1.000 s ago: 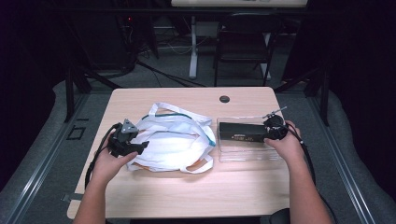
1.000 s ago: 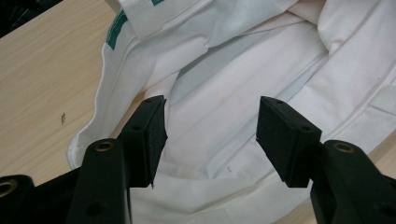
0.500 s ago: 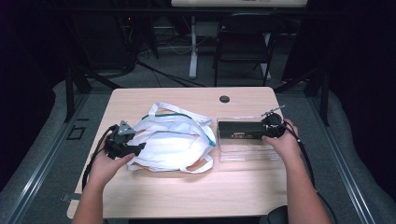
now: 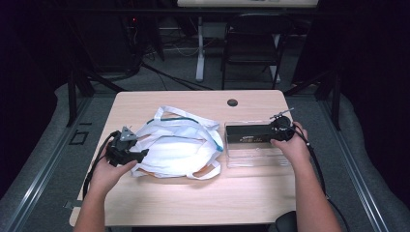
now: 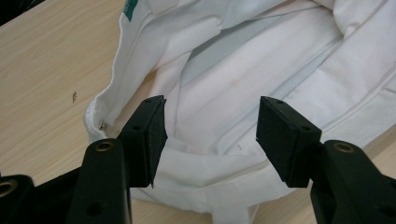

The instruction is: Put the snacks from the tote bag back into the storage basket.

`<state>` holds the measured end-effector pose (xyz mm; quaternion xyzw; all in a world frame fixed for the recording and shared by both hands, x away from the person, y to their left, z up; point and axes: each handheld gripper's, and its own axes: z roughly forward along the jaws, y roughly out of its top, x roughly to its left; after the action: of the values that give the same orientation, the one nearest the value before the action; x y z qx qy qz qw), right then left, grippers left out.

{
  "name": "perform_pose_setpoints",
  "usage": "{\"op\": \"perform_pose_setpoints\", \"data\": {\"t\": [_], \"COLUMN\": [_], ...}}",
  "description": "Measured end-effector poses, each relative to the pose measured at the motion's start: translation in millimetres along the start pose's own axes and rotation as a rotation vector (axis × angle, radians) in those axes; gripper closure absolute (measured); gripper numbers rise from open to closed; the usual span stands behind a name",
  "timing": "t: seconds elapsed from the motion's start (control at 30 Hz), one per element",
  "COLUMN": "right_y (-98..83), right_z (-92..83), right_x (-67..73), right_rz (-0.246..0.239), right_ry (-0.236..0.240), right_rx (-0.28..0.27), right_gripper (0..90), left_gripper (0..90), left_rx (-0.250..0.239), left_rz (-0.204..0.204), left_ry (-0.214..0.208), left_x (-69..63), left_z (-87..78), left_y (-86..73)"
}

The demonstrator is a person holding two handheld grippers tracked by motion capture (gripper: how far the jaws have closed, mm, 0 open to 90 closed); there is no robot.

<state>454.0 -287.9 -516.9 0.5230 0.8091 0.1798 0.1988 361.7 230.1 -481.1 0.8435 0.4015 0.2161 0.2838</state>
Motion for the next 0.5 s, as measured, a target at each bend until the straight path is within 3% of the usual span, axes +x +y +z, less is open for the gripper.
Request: {"op": "perform_pose_setpoints", "data": {"t": [0.5], "right_y": [-0.9], "right_z": [-2.8], "right_x": [2.3], "right_rz": [-0.016], "right_ry": [-0.001], "right_rx": [0.003], "right_gripper": [47.3], "left_gripper": [42.6], "left_rx": [-0.024], "left_rz": [-0.013], "left_ry": [0.004], "left_x": [2.9], "left_z": [-1.4], "left_y": [1.7]}}
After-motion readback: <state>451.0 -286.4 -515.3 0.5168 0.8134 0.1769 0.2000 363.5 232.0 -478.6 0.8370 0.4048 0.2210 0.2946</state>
